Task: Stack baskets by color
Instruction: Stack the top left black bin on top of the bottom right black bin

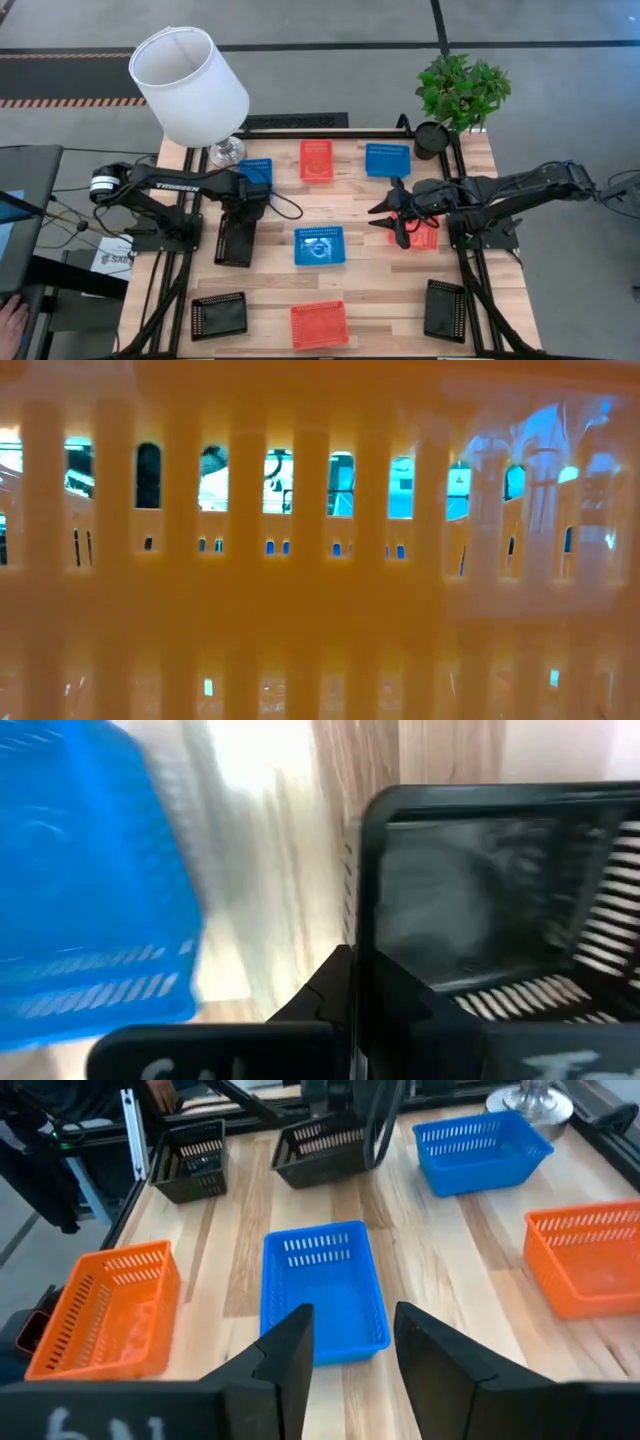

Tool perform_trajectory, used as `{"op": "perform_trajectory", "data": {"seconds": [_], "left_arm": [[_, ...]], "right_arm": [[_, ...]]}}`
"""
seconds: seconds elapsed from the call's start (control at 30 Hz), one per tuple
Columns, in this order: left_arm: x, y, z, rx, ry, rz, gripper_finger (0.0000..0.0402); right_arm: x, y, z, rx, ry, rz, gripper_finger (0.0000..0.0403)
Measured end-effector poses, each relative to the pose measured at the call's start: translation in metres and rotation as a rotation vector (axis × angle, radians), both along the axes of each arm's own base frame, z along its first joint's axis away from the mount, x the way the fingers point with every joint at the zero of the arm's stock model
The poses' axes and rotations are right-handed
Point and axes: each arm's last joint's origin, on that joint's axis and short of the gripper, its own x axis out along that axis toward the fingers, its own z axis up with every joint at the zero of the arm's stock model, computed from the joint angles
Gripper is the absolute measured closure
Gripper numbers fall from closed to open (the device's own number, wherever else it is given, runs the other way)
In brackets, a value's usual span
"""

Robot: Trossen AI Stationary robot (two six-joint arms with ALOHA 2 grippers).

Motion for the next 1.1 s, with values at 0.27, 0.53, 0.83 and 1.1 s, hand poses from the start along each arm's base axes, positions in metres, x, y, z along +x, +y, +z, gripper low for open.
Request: {"op": "perform_trajectory", "data": {"seconds": [0.27, 0.53, 0.83, 1.1], "left_arm": [[0.017, -0.006, 0.075, -0.133, -0.098, -0.004, 0.0402], [0.055, -0.016, 0.118, -0.175, -0.522, -0.04, 0.0402], [0.116, -0.061, 0.116, -0.285, -0.857, 0.063, 0.0401], [0.195, -0.133, 0.099, -0.335, -1.264, 0.054, 0.0401]], "right_arm": [[-0.011, 0.004, 0.032, 0.258, 0.135, -0.061, 0.0253], [-0.032, 0.03, 0.044, 0.523, 0.34, -0.154, 0.0272], [-0.074, 0.072, 0.046, 0.453, 0.362, -0.071, 0.0299], [-0.119, 0.092, 0.05, 0.446, 0.363, 0.053, 0.0326]]}}
